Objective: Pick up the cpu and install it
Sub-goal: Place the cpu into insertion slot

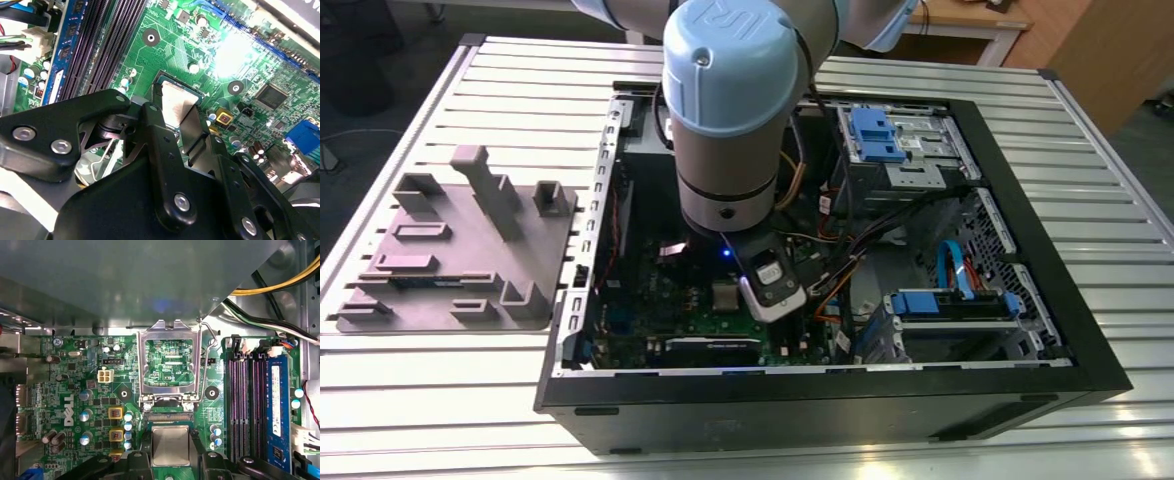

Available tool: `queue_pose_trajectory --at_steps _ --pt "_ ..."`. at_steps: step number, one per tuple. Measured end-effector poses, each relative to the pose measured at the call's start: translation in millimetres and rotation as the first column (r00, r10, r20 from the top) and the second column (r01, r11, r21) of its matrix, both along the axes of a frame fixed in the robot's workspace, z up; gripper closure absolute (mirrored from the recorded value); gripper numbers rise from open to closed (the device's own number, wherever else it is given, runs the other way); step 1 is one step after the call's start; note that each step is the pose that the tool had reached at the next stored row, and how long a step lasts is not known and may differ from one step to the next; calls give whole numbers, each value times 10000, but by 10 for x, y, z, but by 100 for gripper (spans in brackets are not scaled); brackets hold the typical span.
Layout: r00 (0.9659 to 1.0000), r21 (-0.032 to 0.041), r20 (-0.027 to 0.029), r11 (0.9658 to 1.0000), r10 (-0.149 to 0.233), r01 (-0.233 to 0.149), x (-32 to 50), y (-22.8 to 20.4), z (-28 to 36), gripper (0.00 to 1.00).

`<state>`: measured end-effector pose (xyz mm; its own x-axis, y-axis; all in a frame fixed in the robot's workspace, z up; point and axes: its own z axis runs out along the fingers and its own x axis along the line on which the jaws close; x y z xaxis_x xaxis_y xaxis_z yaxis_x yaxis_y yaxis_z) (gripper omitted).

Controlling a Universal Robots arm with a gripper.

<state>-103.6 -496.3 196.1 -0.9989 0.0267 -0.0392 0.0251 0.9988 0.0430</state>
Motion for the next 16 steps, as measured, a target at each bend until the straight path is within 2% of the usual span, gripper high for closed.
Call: queue_pose_trajectory --at_steps 5,16 --pt "10000 55 2 9999 -84 84 -2 12 -5 60" --pt "10000 65 7 9999 -96 96 -7 13 -23 60"
